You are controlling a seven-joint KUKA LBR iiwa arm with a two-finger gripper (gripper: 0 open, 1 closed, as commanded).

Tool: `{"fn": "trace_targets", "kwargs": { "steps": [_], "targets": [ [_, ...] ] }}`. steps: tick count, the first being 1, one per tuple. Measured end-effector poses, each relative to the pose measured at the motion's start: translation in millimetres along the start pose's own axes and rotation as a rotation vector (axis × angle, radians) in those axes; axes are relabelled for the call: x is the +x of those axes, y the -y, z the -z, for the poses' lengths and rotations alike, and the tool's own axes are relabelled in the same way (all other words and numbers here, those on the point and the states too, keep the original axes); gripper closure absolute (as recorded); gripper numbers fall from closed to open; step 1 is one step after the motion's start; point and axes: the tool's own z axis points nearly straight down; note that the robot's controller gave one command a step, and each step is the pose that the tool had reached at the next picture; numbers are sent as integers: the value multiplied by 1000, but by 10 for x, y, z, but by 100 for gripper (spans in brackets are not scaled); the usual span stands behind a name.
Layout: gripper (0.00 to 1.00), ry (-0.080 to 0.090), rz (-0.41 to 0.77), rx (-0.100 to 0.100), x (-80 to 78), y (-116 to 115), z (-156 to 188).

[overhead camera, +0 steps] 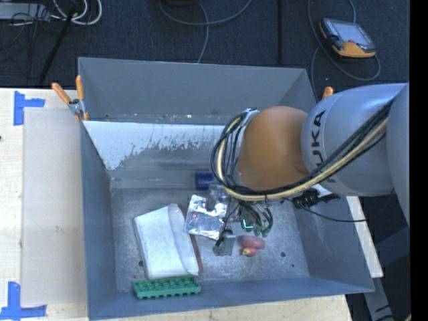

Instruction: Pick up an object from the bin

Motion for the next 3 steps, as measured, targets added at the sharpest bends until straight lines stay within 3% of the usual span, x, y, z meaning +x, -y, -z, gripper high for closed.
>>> {"fn": "trace_targets", "kwargs": {
  "steps": [1, 2, 3],
  "targets": [
    [0, 3, -29, 0, -234, -156, -729],
    [100, 10, -32, -1, -252, -148, -687],
    [100, 15, 20, -3, 166, -490, 499]
  ]
}}
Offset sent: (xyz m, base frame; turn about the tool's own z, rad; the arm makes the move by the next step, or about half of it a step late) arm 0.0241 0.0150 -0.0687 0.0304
